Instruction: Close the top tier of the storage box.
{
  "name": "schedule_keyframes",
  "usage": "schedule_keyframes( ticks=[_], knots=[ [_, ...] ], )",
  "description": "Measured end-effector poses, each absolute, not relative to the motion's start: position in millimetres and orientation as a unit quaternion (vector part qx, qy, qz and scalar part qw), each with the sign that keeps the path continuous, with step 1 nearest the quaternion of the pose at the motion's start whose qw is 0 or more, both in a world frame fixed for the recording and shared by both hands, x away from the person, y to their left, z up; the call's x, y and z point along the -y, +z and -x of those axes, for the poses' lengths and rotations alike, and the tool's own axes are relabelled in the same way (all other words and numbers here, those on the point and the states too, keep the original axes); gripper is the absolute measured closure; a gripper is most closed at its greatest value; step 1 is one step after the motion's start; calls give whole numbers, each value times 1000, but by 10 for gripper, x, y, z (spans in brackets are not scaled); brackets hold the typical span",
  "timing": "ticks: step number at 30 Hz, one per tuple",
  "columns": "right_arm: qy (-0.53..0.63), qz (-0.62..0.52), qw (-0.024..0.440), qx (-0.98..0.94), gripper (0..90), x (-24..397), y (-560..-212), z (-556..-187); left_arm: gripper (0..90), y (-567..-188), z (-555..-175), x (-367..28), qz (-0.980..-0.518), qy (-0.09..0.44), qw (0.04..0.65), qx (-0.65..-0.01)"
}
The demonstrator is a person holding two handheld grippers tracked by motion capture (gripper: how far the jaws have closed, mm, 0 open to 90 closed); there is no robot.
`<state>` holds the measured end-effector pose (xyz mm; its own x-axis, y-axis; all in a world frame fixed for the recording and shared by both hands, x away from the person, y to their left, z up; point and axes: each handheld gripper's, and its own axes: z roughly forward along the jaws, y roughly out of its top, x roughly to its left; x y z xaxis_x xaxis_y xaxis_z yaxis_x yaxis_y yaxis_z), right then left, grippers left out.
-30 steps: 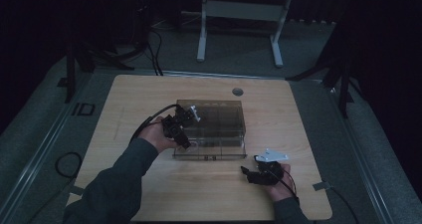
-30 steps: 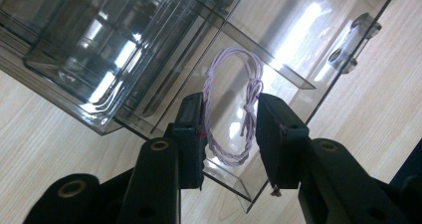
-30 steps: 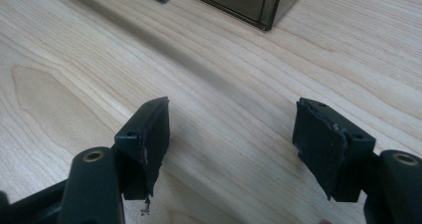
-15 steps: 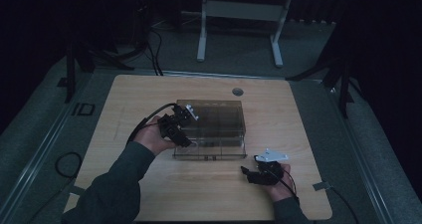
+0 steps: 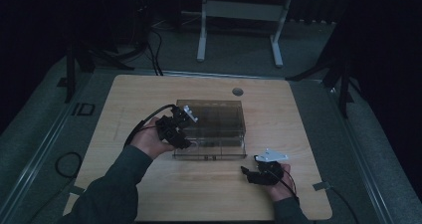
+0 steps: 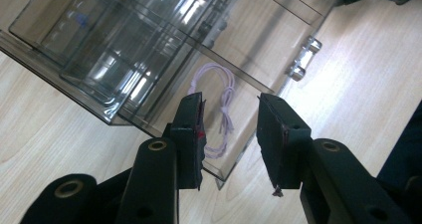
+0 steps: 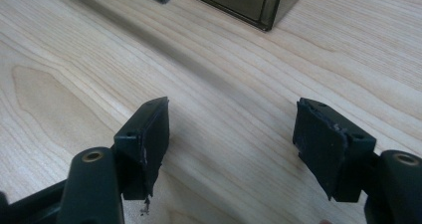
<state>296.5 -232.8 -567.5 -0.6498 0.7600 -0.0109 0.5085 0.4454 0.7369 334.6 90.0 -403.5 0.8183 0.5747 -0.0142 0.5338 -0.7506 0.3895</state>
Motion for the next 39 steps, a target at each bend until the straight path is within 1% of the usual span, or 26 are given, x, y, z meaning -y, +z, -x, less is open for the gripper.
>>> schedule_keyframes(
  ticks=[15,21,25,27,28,29,32,36,39],
  knots=[
    [364,-380,173,-833,301,2323,-5675,-2973,636,-4039,-3233,-788,-947,45,194,-253],
    [364,-380,173,-833,301,2323,-5676,-2974,639,-4077,-3201,-714,-953,43,184,-237],
    [364,-380,173,-833,300,2323,-5676,-2974,670,-4110,-3170,-665,-956,46,176,-228],
    [364,-379,173,-833,300,2323,-5676,-2974,708,-4128,-3162,-646,-958,42,174,-223],
    [364,-379,173,-833,300,2323,-5676,-2974,708,-4139,-3159,-640,-959,41,174,-222],
    [363,-380,172,-833,300,2323,-5675,-2973,739,-4157,-3155,-627,-960,38,172,-218],
    [364,-381,172,-833,300,2322,-5675,-2972,765,-4202,-3149,-599,-962,38,166,-213],
    [363,-380,172,-833,301,2323,-5675,-2972,802,-4266,-3139,-550,-964,42,156,-210],
    [363,-380,172,-833,301,2323,-5675,-2972,827,-4295,-3118,-506,-966,55,148,-205]
  ],
)
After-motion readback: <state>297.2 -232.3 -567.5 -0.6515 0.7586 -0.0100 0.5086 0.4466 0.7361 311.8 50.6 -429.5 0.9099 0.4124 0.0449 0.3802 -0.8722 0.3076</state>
